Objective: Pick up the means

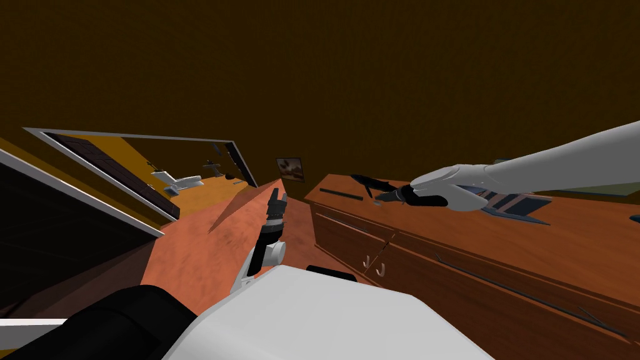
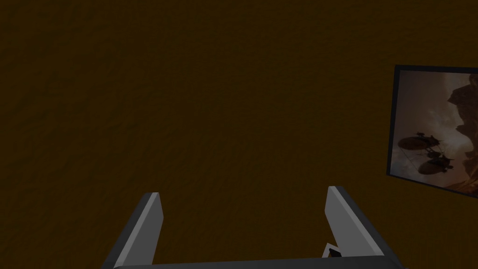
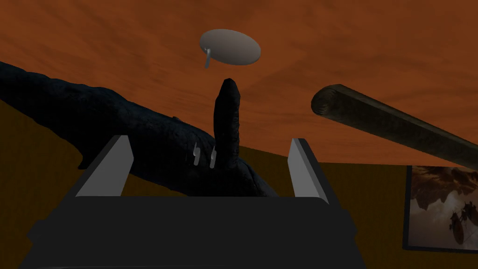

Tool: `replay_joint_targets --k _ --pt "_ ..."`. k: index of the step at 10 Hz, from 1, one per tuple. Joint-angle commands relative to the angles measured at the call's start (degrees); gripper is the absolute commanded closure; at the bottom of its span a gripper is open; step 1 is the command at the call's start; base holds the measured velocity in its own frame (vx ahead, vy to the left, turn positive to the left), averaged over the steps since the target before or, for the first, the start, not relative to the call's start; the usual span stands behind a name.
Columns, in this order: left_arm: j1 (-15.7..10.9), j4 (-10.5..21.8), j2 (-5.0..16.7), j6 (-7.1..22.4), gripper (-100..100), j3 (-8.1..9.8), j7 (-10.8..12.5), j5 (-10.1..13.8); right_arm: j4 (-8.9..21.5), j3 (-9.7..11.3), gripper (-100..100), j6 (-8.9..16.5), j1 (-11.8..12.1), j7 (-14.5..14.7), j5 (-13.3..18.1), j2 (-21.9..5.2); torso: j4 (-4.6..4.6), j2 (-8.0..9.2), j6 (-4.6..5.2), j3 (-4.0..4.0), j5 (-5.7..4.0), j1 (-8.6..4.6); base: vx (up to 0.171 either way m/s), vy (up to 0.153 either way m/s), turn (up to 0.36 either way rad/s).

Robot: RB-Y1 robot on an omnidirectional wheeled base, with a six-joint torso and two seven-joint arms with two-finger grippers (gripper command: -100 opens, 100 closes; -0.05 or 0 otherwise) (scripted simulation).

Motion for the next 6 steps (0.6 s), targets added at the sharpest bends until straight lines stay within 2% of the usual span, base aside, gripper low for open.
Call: replay_joint_targets --k 1,2,3,4,5,6 --pt "0.0 0.0 0.0 0.0 0 0.00 0.0 0.0 0.4 0.1 -100 0.4 0.0 -0.5 -0.2 -1.7 0.00 0.00 0.00 0.00 0.00 0.00 0.021 -0.018 0.011" --pt "0.0 0.0 0.0 0.0 0 0.00 0.0 0.0 0.2 0.2 -100 0.2 -0.2 -0.3 -0.2 -1.1 0.00 -0.01 0.00 -0.01 0.00 -0.03 0.010 -0.010 0.005" --pt "0.0 0.0 0.0 0.0 0 0.00 0.0 0.0 0.3 0.2 0 0.2 -0.2 -0.4 -0.2 -1.3 0.00 0.02 0.01 0.01 -0.02 -0.03 0.000 0.000 0.000" --pt "0.0 0.0 0.0 0.0 0 0.00 0.0 0.0 0.2 -0.6 -100 1.7 1.6 -0.2 0.3 -0.1 0.01 0.05 0.01 0.03 -0.01 -0.01 0.034 -0.008 0.122" --pt "0.0 0.0 0.0 0.0 0 0.00 0.0 0.0 0.1 -0.9 -100 2.5 2.5 -0.1 0.6 0.5 -0.01 -0.03 -0.01 -0.02 -0.02 -0.04 0.059 -0.016 0.132" --pt "0.0 0.0 0.0 0.0 0 0.00 0.0 0.0 0.1 -0.4 -100 1.7 1.5 -0.2 0.3 0.1 -0.03 -0.13 0.00 -0.07 -0.02 -0.05 0.027 -0.009 0.021"
